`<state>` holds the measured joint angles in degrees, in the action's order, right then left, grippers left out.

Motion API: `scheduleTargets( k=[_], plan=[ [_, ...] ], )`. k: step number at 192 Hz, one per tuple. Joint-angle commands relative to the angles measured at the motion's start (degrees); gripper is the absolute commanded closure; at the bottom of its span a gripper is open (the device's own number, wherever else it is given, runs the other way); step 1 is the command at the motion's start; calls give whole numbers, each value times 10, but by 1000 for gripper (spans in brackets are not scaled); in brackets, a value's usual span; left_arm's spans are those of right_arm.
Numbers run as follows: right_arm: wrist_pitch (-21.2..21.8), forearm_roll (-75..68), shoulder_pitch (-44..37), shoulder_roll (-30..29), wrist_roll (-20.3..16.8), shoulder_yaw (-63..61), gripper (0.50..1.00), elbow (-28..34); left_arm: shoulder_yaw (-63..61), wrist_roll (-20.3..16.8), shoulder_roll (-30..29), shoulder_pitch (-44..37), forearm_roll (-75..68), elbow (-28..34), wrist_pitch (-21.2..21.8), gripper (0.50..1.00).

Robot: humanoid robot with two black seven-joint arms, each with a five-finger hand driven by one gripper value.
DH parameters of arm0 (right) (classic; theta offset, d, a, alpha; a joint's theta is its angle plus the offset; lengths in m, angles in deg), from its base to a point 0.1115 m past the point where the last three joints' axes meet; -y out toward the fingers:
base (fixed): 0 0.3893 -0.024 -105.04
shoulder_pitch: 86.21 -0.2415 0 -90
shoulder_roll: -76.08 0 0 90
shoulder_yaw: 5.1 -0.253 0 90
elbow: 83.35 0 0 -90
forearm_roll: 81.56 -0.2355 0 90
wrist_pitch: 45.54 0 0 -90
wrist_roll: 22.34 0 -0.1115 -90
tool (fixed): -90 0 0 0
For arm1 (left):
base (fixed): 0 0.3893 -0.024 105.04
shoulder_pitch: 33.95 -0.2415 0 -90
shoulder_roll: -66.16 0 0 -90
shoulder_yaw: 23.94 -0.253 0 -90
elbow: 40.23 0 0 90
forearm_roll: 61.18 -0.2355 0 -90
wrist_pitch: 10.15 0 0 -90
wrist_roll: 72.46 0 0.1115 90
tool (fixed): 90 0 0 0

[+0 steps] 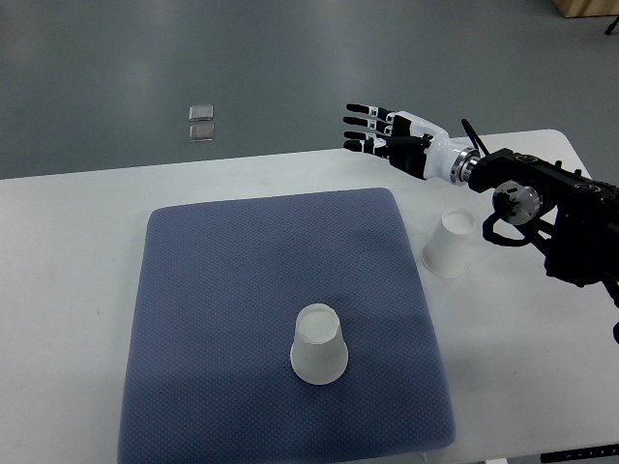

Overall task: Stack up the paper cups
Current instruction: 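Move the open right hand toward the white paper cup beside the pad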

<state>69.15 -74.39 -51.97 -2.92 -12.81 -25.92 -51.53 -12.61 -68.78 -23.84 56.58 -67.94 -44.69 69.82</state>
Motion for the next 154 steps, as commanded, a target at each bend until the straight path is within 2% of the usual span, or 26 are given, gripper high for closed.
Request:
scheduleTargets(
  k=[1,71,154],
  plan=[
    [-1,0,2,-3,1,-1,576,0,0,-1,0,0,0,0,0,500],
    [-4,0,-3,5,1,-2,576,1,0,-1,0,1,1,2,0,500],
    [5,7,-4,81,15,-25,576,3,0,-1,0,1,1,2,0,500]
  ],
)
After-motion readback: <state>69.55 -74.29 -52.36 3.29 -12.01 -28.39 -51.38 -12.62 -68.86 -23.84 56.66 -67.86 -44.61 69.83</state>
